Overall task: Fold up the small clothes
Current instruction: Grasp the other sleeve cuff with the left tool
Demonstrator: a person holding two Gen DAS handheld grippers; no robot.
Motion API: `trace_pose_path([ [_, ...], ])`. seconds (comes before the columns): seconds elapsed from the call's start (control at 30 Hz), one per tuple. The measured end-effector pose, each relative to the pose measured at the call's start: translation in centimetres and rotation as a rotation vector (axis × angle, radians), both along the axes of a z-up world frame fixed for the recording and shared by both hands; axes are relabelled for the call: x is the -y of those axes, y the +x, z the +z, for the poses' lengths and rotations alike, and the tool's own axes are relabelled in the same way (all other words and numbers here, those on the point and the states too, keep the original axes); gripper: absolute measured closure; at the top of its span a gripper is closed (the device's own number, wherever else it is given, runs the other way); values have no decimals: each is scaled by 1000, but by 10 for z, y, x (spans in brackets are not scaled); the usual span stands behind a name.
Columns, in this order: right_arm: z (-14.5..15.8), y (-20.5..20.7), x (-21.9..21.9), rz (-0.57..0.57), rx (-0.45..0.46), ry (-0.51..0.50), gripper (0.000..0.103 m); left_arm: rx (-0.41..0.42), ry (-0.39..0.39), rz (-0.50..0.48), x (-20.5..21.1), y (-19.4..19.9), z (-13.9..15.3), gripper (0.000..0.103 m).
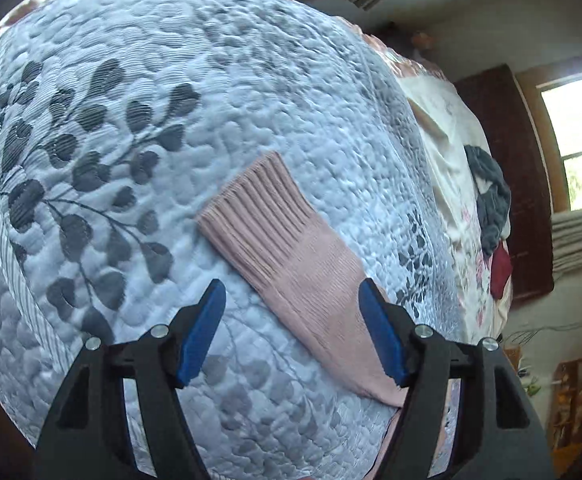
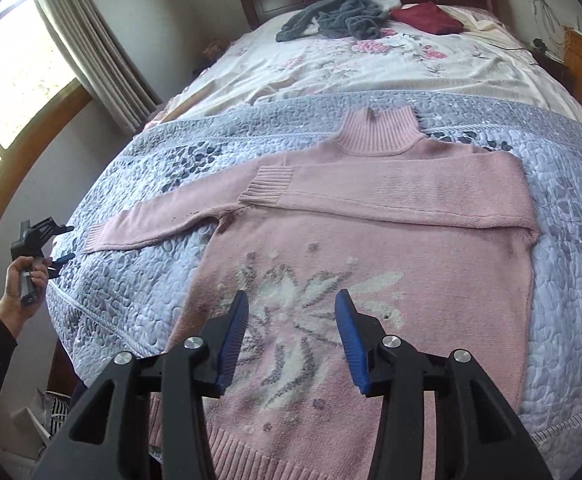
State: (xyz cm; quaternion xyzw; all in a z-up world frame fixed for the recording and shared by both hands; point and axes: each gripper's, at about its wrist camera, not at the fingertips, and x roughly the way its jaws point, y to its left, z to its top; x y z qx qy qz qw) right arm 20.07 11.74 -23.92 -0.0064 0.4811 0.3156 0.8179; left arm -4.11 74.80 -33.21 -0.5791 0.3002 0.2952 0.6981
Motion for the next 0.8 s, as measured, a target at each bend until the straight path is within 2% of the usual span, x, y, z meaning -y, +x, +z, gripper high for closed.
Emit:
trace_pose_path([
  [0.2, 9, -9, -25, 21, 2, -12, 57, -65, -53, -22, -22, 20, -34, 36],
  [0.27, 12, -11, -29, 22, 9, -19, 57, -75, -37, -16, -26, 26, -40, 36],
  [0.33, 13, -11, -31, 23, 11, -26, 57, -81, -29, -1, -32, 30, -42, 42],
  [0.37, 13, -11, -31, 24, 9, -30, 57, -91, -28, 4, -36, 30, -44, 57],
  [0.4, 13, -11, -32, 25, 6, -33, 57, -105, -30, 2, -38, 33, -46, 77],
  [0.43, 13, -11, -32, 24, 5, -37, 57, -110, -26, -2, -41, 35, -47, 87],
  [0.47, 14, -11, -33, 23, 6, -38, 57, -105, -21, -5, -41, 37, -45, 92],
  [0.6, 17, -8, -30, 10, 9, -33, 57, -2, 46, -39, -30, 51, -11, 96],
  [0.8, 23, -6, -19, -12, 17, -38, 57, 155, 212, -228, 20, 128, 89, 96],
])
